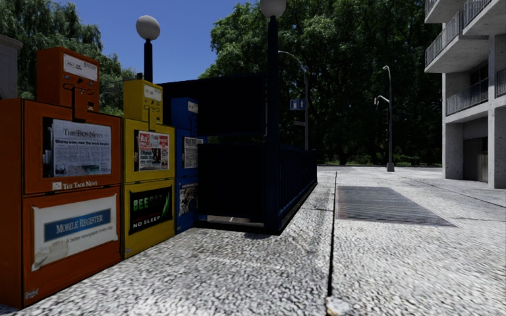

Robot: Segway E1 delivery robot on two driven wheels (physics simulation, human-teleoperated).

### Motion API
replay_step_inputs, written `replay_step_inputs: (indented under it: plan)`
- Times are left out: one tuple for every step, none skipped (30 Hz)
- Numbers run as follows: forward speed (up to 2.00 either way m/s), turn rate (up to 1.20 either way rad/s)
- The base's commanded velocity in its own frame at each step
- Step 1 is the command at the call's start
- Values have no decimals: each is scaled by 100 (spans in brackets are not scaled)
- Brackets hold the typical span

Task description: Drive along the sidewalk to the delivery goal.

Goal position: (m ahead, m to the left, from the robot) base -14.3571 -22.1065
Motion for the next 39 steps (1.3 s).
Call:
replay_step_inputs:
  plan:
    - [0, 0]
    - [0, 0]
    - [0, 0]
    - [0, 0]
    - [0, 0]
    - [0, 0]
    - [0, 0]
    - [0, 0]
    - [0, 0]
    - [0, 0]
    - [0, 0]
    - [0, 0]
    - [0, 0]
    - [0, 0]
    - [0, 0]
    - [0, 0]
    - [0, 0]
    - [0, 0]
    - [0, 0]
    - [0, 0]
    - [0, 0]
    - [0, 0]
    - [0, 0]
    - [0, 0]
    - [0, 0]
    - [0, 0]
    - [0, 0]
    - [0, 0]
    - [0, 0]
    - [0, 0]
    - [4, 0]
    - [10, 0]
    - [12, -7]
    - [12, -7]
    - [14, -17]
    - [18, -22]
    - [24, -24]
    - [27, -24]
    - [28, -24]
